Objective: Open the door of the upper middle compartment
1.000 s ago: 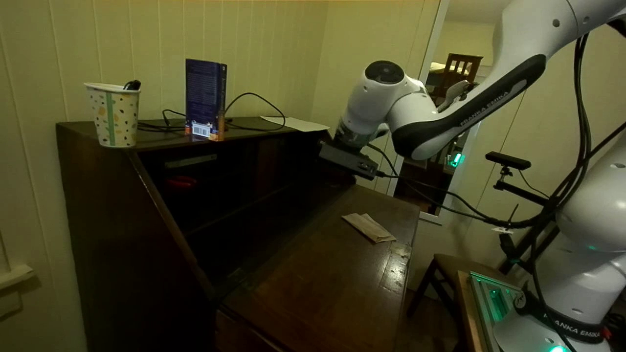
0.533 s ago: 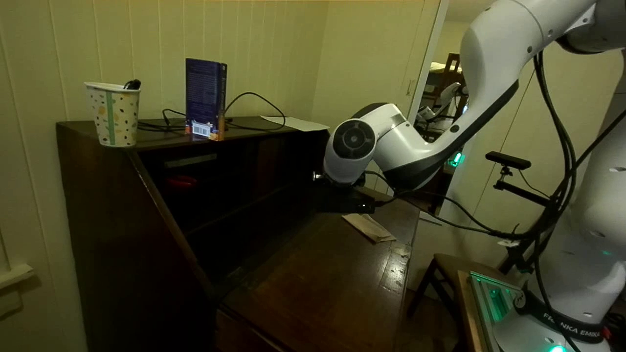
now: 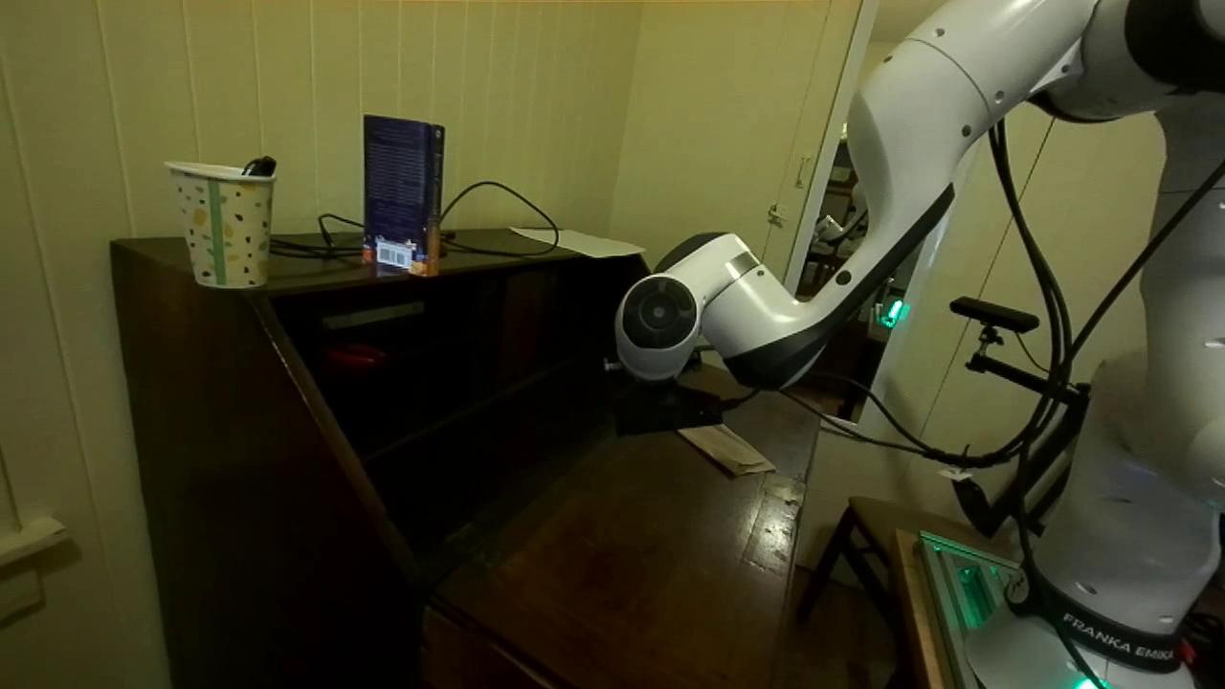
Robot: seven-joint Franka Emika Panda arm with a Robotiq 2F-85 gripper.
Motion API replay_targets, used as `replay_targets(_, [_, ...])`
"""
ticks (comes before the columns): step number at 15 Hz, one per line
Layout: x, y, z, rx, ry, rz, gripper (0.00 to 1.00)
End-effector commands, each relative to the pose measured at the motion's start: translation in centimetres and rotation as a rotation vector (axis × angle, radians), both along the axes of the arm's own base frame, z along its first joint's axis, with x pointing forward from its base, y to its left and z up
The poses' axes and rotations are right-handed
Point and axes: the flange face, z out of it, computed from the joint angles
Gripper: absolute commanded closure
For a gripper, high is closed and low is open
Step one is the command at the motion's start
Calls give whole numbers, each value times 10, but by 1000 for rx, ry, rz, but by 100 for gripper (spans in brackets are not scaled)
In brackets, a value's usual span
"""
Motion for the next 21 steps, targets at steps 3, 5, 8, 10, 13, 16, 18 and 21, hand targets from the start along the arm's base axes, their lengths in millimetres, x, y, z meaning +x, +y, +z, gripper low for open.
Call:
replay_targets(3, [10, -8, 8, -85, -284, 41, 0])
replay_targets(5, [16, -18, 10, -117, -370, 93, 0])
replay_targets(8, [26, -39, 15, -176, -453, 231, 0])
replay_targets(10, [33, -51, 17, -232, -471, 342, 0])
replay_targets(13, [43, -60, 11, -290, -480, 469, 0])
replay_targets(16, [36, -60, 13, -288, -443, 419, 0])
replay_targets(18, [39, -59, 9, -289, -435, 421, 0])
replay_targets(21, [44, -53, 3, -300, -422, 439, 0])
